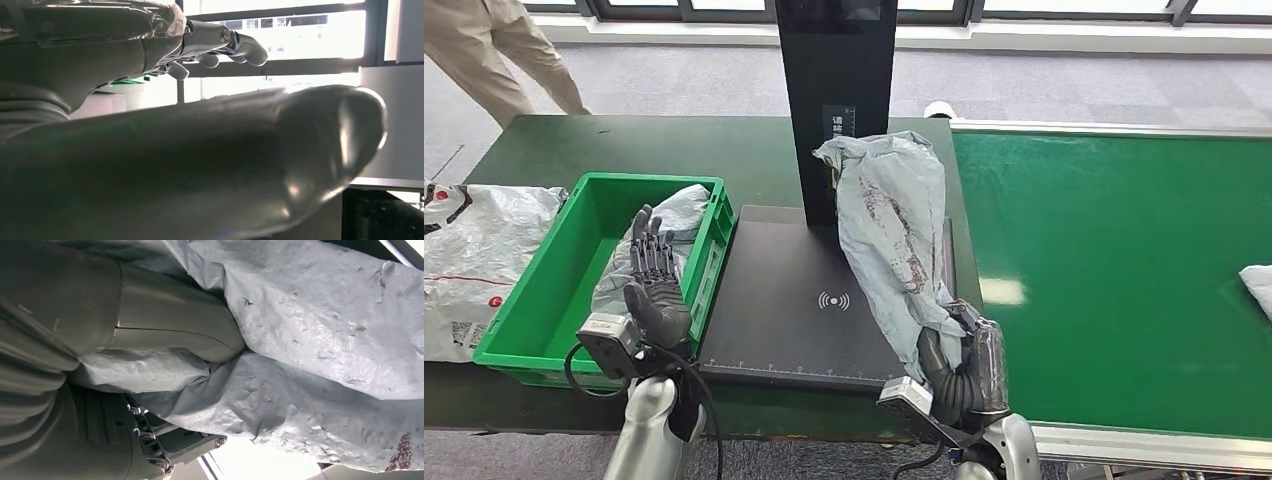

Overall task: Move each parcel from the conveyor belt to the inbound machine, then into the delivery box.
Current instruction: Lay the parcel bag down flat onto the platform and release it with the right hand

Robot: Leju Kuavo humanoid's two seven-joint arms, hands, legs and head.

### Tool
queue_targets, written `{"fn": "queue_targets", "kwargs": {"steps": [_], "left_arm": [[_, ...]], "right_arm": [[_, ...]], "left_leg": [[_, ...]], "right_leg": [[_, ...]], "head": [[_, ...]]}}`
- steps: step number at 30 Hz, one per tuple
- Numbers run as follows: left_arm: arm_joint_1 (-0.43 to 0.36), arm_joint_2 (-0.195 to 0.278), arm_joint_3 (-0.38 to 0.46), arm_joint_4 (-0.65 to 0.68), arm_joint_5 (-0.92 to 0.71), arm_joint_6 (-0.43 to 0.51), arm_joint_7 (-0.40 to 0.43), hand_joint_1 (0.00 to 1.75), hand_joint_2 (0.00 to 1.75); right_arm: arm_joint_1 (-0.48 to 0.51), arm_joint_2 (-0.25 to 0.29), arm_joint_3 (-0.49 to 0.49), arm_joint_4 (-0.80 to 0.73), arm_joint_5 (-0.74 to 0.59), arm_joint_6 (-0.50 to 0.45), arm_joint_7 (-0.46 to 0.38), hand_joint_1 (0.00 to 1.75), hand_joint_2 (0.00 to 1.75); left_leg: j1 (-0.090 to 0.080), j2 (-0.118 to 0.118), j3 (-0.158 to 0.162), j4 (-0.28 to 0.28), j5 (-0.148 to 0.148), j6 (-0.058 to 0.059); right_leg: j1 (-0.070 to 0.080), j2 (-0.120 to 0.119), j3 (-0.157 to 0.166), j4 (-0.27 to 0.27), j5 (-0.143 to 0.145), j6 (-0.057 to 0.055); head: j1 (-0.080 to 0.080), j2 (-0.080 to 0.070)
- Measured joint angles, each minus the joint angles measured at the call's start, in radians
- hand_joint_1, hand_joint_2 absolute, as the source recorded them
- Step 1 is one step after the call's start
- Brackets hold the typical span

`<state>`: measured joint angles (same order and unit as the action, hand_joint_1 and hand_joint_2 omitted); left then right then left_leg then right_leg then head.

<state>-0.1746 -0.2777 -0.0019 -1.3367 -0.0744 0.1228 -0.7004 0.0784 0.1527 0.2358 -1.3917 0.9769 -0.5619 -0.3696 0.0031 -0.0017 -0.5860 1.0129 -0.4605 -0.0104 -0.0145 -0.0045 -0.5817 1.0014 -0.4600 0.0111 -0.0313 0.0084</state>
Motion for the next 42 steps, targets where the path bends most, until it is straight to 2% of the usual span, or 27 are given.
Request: {"fn": "queue_targets", "kwargs": {"steps": [7, 11, 15, 21, 26, 38, 42], "left_arm": [[-0.002, 0.000, 0.000, 0.013, 0.014, -0.005, 0.000, 0.00, 0.00], [0.001, -0.006, 0.000, 0.015, 0.028, -0.016, 0.000, 0.00, 0.00], [0.018, -0.011, 0.000, 0.004, 0.055, -0.021, 0.008, 0.00, 0.00], [0.043, -0.014, 0.000, -0.013, 0.076, 0.002, 0.006, 0.00, 0.00], [0.051, -0.016, 0.000, -0.017, 0.077, 0.017, 0.003, 0.00, 0.00], [0.046, -0.018, 0.000, -0.016, 0.084, 0.035, 0.000, 0.00, 0.00], [0.046, -0.019, 0.000, -0.017, 0.080, 0.052, 0.000, 0.00, 0.00]], "right_arm": [[0.002, 0.005, 0.013, -0.001, -0.014, 0.023, 0.000, 1.75, 1.75], [-0.028, 0.009, 0.016, 0.038, -0.042, 0.047, 0.013, 1.75, 1.75], [-0.114, 0.009, -0.008, 0.176, -0.120, 0.070, -0.020, 0.00, 1.75], [-0.291, 0.010, -0.093, 0.487, -0.191, 0.044, -0.096, 0.00, 1.75], [-0.378, 0.016, -0.133, 0.657, -0.225, 0.044, -0.136, 0.00, 1.75], [-0.456, 0.023, -0.179, 0.811, -0.282, 0.084, -0.218, 0.00, 1.75], [-0.468, 0.028, -0.191, 0.829, -0.311, 0.120, -0.287, 0.00, 1.75]], "left_leg": [[0.000, 0.000, 0.000, 0.000, 0.000, 0.000], [0.000, 0.000, 0.000, 0.000, 0.000, 0.000], [0.000, 0.001, 0.000, 0.000, 0.000, 0.000], [0.000, 0.001, 0.000, 0.000, 0.001, 0.000], [0.000, 0.001, 0.000, 0.000, 0.001, 0.000], [0.000, 0.001, 0.000, 0.000, 0.001, 0.000], [0.000, 0.001, 0.000, 0.000, 0.001, 0.000]], "right_leg": [[0.000, 0.000, 0.000, 0.000, 0.000, 0.000], [0.000, 0.000, 0.000, 0.000, 0.000, 0.000], [0.000, 0.002, 0.000, 0.000, 0.001, 0.000], [0.000, 0.002, 0.000, 0.000, 0.002, 0.000], [0.000, 0.002, 0.000, 0.000, 0.002, 0.000], [0.000, 0.002, -0.001, 0.000, 0.002, 0.000], [0.000, 0.002, -0.001, 0.000, 0.003, 0.000]], "head": [[0.000, 0.000], [0.000, 0.000], [0.000, 0.000], [0.000, 0.000], [0.000, 0.000], [0.000, 0.000], [0.000, 0.000]]}}
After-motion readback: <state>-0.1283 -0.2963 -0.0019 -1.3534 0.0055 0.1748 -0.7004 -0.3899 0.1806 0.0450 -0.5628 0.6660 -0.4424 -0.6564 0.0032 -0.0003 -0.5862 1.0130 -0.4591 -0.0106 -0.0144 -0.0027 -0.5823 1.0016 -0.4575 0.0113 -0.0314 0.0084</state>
